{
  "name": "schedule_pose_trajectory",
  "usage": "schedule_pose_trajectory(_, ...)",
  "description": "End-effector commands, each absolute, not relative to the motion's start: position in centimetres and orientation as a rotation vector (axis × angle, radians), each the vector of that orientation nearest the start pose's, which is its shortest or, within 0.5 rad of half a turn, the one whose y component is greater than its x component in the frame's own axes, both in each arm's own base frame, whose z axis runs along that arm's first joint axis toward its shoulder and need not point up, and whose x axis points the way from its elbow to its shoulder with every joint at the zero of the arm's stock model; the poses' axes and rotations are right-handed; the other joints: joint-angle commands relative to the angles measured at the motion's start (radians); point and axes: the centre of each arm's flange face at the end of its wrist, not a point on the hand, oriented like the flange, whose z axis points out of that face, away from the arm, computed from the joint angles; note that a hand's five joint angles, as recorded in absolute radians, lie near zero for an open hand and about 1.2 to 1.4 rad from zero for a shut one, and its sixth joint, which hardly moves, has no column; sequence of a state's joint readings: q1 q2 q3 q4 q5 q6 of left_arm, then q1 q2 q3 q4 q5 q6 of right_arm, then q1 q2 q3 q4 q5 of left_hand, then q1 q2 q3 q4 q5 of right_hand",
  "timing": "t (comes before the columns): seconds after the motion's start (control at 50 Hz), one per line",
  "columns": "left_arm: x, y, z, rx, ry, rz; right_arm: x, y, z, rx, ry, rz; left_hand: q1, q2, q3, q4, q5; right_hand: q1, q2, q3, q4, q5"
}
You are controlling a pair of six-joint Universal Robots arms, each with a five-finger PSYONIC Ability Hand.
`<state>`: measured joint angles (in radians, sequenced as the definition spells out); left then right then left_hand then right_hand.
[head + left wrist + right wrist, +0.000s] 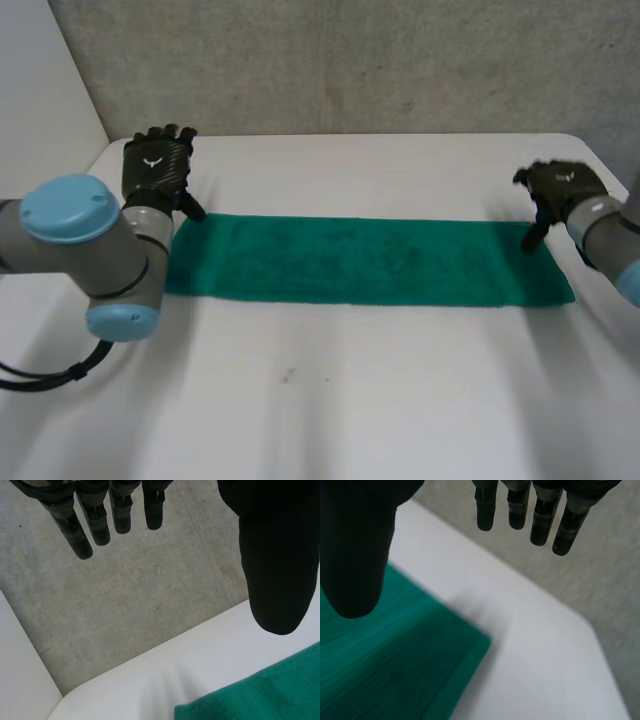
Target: Fold the towel.
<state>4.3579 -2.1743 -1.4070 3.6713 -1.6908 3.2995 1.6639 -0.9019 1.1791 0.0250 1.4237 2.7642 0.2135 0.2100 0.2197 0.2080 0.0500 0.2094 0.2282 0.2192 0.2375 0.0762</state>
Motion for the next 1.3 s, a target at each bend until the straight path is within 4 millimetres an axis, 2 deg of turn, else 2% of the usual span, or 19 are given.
schedule_pose_trajectory(0.02,-25.2,-33.6,18.3,0.433,2.172,-2.320,15.5,-37.7,14.1,-0.786,2.605,-1.699,-0.018,-0.014,-0.024,-0.012,-0.029,0.198,0.179,0.188,0.170,0.157)
schedule_pose_trajectory(0.22,-25.2,-33.4,17.9,0.437,2.186,-2.307,14.0,-38.9,12.4,-0.761,2.621,-1.746,-0.018,-0.014,-0.024,-0.012,-0.029,0.609,0.590,0.599,0.581,0.568)
schedule_pose_trajectory(0.28,-25.1,-33.4,18.0,0.435,2.183,-2.310,13.6,-39.3,11.9,-0.743,2.645,-1.745,-0.020,-0.017,-0.027,-0.015,-0.032,1.185,1.166,1.175,1.157,1.144)
schedule_pose_trajectory(0.36,-25.0,-33.4,18.1,0.428,2.184,-2.303,11.9,-40.1,12.1,-0.673,2.707,-1.798,-0.021,-0.017,-0.027,-0.015,-0.032,1.187,1.168,1.177,1.159,1.146)
schedule_pose_trajectory(0.44,-25.0,-33.3,18.8,0.422,2.171,-2.320,9.5,-41.4,14.4,-0.650,2.793,-1.998,-0.021,-0.017,-0.027,-0.015,-0.032,1.187,1.168,1.177,1.159,1.146)
schedule_pose_trajectory(0.6,-24.5,-33.0,19.5,0.411,2.168,-2.316,7.8,-42.7,17.0,-0.996,2.862,-2.150,-0.026,-0.023,-0.033,-0.021,-0.037,1.187,1.168,1.177,1.159,1.146)
schedule_pose_trajectory(0.68,-24.4,-32.7,19.6,0.412,2.172,-2.312,10.3,-42.8,19.4,-1.042,2.732,-2.261,-0.026,-0.023,-0.033,-0.021,-0.037,1.187,1.168,1.177,1.159,1.146)
schedule_pose_trajectory(0.76,-24.3,-32.3,19.6,0.415,2.177,-2.307,21.8,-40.3,23.6,-1.220,2.188,-2.391,-0.026,-0.023,-0.033,-0.021,-0.037,1.187,1.168,1.177,1.159,1.146)
schedule_pose_trajectory(0.82,-24.1,-32.0,20.0,0.410,2.171,-2.314,26.5,-38.3,23.9,-1.334,1.968,-2.353,-0.029,-0.026,-0.036,-0.024,-0.040,1.187,1.168,1.177,1.159,1.146)
schedule_pose_trajectory(0.84,-24.1,-31.9,20.1,0.410,2.169,-2.316,29.6,-36.5,23.6,-1.405,1.837,-2.307,-0.029,-0.026,-0.036,-0.024,-0.040,1.187,1.168,1.177,1.159,1.146)
schedule_pose_trajectory(0.88,-24.1,-31.8,20.2,0.410,2.169,-2.316,31.2,-35.6,23.4,-1.435,1.770,-2.282,-0.029,-0.026,-0.036,-0.024,-0.040,1.187,1.168,1.177,1.159,1.146)
schedule_pose_trajectory(0.92,-24.1,-31.8,20.2,0.411,2.170,-2.317,36.7,-31.5,21.8,-1.536,1.566,-2.150,-0.029,-0.026,-0.036,-0.024,-0.040,1.187,1.168,1.177,1.159,1.146)
schedule_pose_trajectory(0.96,-24.1,-31.8,20.3,0.409,2.168,-2.321,38.8,-29.3,20.5,-1.585,1.492,-2.075,-0.029,-0.026,-0.036,-0.024,-0.040,1.187,1.168,1.177,1.159,1.146)
schedule_pose_trajectory(1.06,-24.4,-31.6,20.3,0.419,2.168,-2.326,42.1,-25.4,15.5,-1.677,1.431,-1.888,-0.029,-0.026,-0.036,-0.024,-0.040,1.187,1.168,1.177,1.159,1.146)
schedule_pose_trajectory(1.12,-24.6,-31.5,20.4,0.428,2.166,-2.333,42.4,-25.0,14.0,-1.695,1.449,-1.854,-0.026,-0.023,-0.033,-0.021,-0.037,0.603,0.584,0.593,0.575,0.562)
schedule_pose_trajectory(1.14,-24.7,-31.4,20.4,0.430,2.164,-2.336,42.2,-25.2,14.0,-1.685,1.477,-1.865,-0.026,-0.023,-0.033,-0.021,-0.037,0.255,0.236,0.245,0.227,0.214)
schedule_pose_trajectory(1.18,-24.8,-31.5,20.5,0.432,2.161,-2.346,41.8,-26.0,14.3,-1.657,1.535,-1.895,-0.026,-0.023,-0.033,-0.021,-0.037,-0.003,-0.022,-0.013,-0.031,-0.044)
schedule_pose_trajectory(1.26,-26.1,-31.2,20.7,0.472,2.156,-2.380,40.1,-27.5,16.8,-1.478,1.714,-1.978,-0.023,-0.020,-0.030,-0.018,-0.035,-0.035,-0.054,-0.045,-0.063,-0.076)
schedule_pose_trajectory(1.3,-27.1,-30.9,20.7,0.506,2.159,-2.399,37.3,-29.3,18.8,-1.292,1.847,-2.000,-0.021,-0.017,-0.027,-0.015,-0.032,-0.035,-0.054,-0.045,-0.063,-0.076)
